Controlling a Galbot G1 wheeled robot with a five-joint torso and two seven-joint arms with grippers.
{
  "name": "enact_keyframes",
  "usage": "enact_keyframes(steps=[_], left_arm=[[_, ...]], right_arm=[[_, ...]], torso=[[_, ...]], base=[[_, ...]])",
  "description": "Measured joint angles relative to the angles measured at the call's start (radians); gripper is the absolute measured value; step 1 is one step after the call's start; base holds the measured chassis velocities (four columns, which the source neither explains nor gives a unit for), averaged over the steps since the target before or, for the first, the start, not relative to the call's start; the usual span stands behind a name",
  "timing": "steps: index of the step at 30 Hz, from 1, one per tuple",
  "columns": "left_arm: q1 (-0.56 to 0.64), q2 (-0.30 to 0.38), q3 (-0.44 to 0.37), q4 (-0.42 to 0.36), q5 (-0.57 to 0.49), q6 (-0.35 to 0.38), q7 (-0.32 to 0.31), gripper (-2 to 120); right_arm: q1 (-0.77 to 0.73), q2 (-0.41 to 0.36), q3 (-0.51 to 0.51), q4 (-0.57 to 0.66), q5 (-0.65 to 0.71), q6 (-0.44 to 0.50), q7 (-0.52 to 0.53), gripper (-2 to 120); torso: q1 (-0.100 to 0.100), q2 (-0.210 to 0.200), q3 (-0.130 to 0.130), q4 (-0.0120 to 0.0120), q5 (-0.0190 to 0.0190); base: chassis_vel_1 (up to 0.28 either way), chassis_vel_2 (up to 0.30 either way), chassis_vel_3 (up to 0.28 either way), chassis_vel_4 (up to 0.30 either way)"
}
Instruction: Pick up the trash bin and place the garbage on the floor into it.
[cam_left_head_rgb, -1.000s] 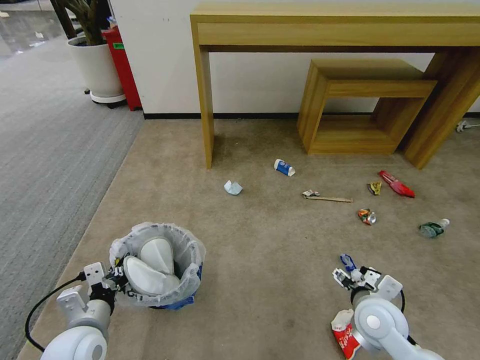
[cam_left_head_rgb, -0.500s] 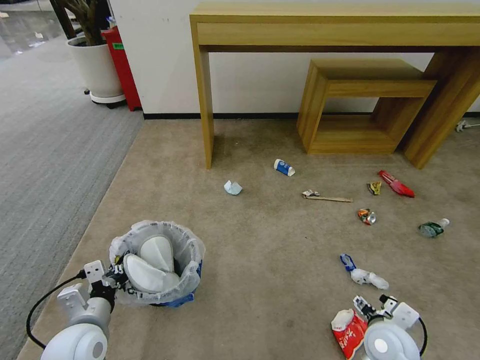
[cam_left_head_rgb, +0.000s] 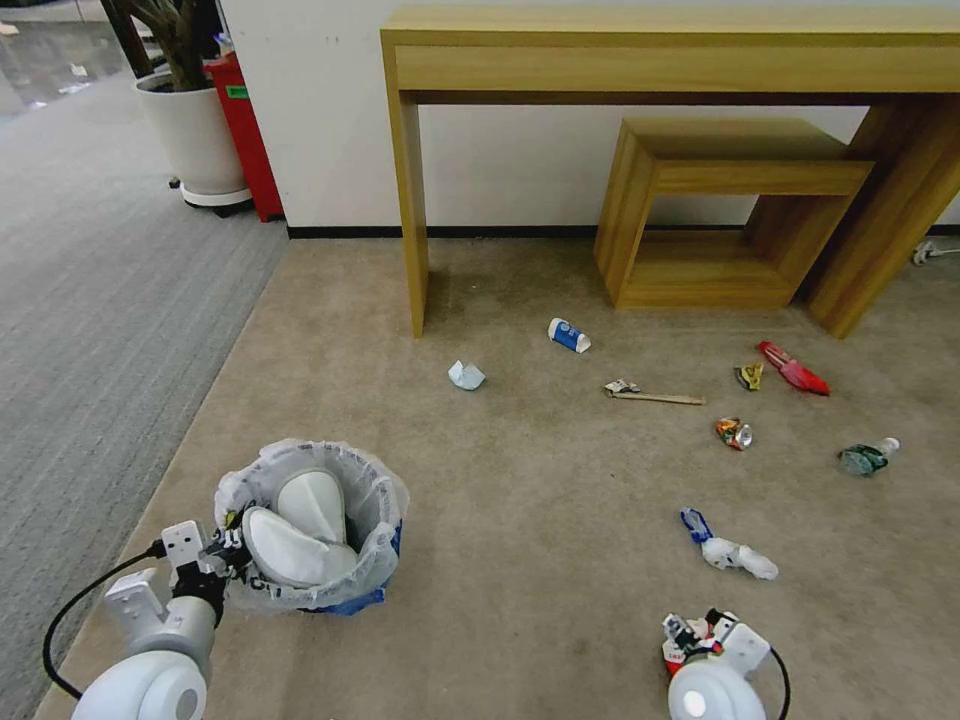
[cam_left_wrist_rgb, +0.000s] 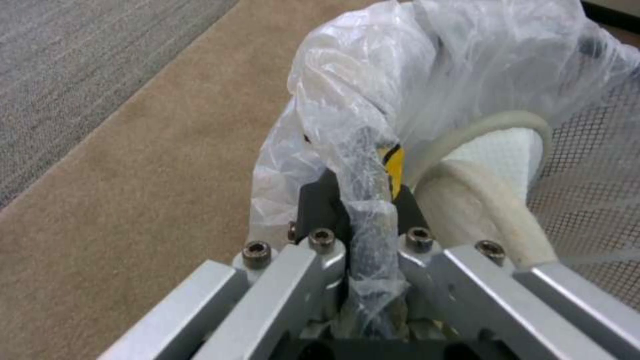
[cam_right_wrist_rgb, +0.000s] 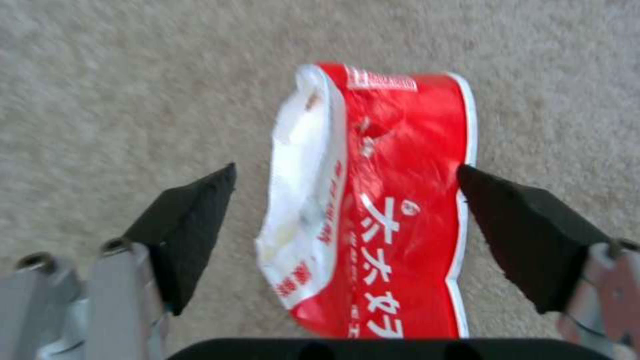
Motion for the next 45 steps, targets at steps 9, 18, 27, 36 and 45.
enact_keyframes(steps=[9, 18, 27, 36, 45], left_arm=[[0.001, -0.003, 0.004, -0.011, -0.002, -0.003, -0.002, 3], [0.000, -0.004, 0.004, -0.015, -0.004, -0.007, -0.002, 3], [-0.008, -0.003, 0.004, -0.006, -0.004, -0.007, -0.002, 3], [-0.002, 0.002, 0.003, -0.015, -0.004, -0.004, -0.003, 3], [0.017, 0.002, 0.005, -0.052, -0.007, 0.009, -0.006, 3]], right_arm=[[0.038, 0.031, -0.033, -0.097, -0.050, 0.024, -0.025, 56], [0.046, 0.026, -0.046, -0.104, -0.090, 0.051, -0.061, 22], [0.019, -0.031, -0.029, 0.000, -0.137, 0.137, -0.202, 0], [0.061, -0.160, -0.044, 0.156, -0.232, 0.293, -0.474, 0], [0.295, -0.304, -0.164, 0.194, -0.266, 0.538, -0.994, 0]], torso=[[0.000, 0.000, 0.000, 0.0000, 0.0001], [0.000, 0.000, 0.000, 0.0000, 0.0001], [0.000, 0.000, 0.000, 0.0000, 0.0004], [0.000, 0.000, 0.000, 0.0000, 0.0000], [0.000, 0.000, 0.000, 0.0002, 0.0001]], base=[[0.000, 0.000, 0.000, 0.000], [0.000, 0.000, 0.000, 0.000], [0.000, 0.000, 0.000, 0.000], [0.000, 0.000, 0.000, 0.000], [0.000, 0.000, 0.000, 0.000]])
